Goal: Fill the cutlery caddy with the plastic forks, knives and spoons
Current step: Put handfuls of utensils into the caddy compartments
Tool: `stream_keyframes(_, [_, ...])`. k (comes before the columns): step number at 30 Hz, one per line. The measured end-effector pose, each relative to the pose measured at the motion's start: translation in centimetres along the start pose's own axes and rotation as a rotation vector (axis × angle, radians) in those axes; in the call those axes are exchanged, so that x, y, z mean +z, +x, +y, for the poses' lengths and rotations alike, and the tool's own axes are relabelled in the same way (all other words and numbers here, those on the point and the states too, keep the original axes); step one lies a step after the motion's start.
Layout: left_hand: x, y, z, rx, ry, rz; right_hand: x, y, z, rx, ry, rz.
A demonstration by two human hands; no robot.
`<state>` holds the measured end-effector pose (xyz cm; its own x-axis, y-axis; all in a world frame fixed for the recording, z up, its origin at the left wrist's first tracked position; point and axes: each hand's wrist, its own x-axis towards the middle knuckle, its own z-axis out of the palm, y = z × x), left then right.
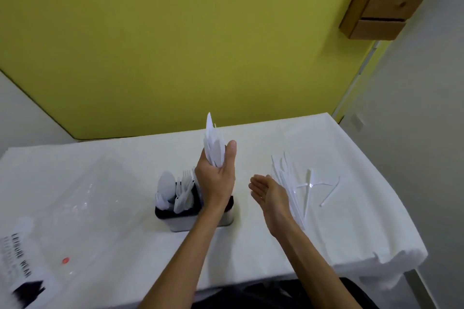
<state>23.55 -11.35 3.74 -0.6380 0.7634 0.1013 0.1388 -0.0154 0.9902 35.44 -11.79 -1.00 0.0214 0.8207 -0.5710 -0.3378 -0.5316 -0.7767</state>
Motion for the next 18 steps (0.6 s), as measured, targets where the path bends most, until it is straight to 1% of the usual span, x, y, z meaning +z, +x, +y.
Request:
stream_keyframes(3, [-2.2, 0.7, -0.7, -0.01, 0.061, 0.117, 1.6, -0.2, 1.1, -0.119, -0.216, -0.06])
stream_keyframes(6, [-3.2, 0.4, -1.3, 0.037, 0.081, 0.115, 3.0, -0.3, 2.4, -0.315, -0.491, -0.161])
stream_keyframes(9, [-3.7, 0.2, -1.6, 0.08, 0.087, 0.085, 3.7, 0.0, 3.5, -0.414, -0.668, -0.249])
stream_keyframes(12, [-4.0, 0.4, -1.7, 0.102, 0.102, 0.086, 3.8, 0.4, 3.7, -0.453, -0.742, -0.248])
stream_keyframes(18, [-3.7, 0.1, -2.6, 0.152, 0.094, 0.097, 3.9, 0.4, 4.0, -0.444, -0.768, -0.241])
